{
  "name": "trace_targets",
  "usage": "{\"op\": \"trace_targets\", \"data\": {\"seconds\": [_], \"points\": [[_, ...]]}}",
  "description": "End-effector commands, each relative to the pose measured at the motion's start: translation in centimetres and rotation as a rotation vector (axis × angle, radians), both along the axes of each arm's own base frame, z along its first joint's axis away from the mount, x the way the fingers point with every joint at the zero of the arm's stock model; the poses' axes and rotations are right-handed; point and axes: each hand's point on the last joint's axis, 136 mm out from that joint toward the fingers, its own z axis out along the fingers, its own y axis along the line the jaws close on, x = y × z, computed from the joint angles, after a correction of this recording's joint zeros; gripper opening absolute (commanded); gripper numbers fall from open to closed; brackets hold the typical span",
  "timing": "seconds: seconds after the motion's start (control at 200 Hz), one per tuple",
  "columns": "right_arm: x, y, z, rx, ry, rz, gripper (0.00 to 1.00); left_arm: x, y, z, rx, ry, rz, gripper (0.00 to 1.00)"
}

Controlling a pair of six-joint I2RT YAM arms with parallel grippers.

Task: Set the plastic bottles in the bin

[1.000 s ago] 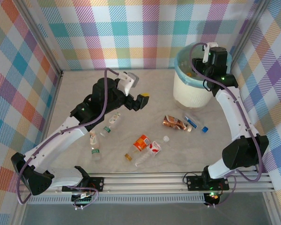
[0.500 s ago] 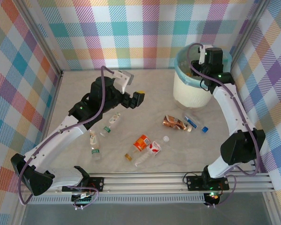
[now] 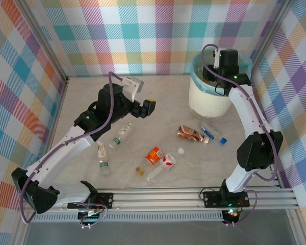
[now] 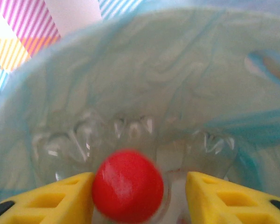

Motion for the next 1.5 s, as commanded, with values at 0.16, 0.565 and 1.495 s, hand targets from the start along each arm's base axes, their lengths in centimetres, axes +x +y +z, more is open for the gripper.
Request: {"op": "trace_targets", "data": {"seconds": [0.16, 0.565, 1.495], "points": [[-2.1, 1.9, 6.3, 0.044, -0.124, 0.06, 0.73, 0.4, 3.0, 0.8, -0.032, 0.004, 0.137, 0.97], [-11.5, 14.6, 12.4, -0.069, -0.348, 0.461, 0.79, -1.0, 7.4, -3.1, -0.054, 0.126, 0.294, 0.97], [-42.4, 27.5, -15.9, -0.635, -0.03, 1.962, 0.83, -22.0, 13.1, -14.4, 0.567, 0.063, -0.477, 0.95]]}}
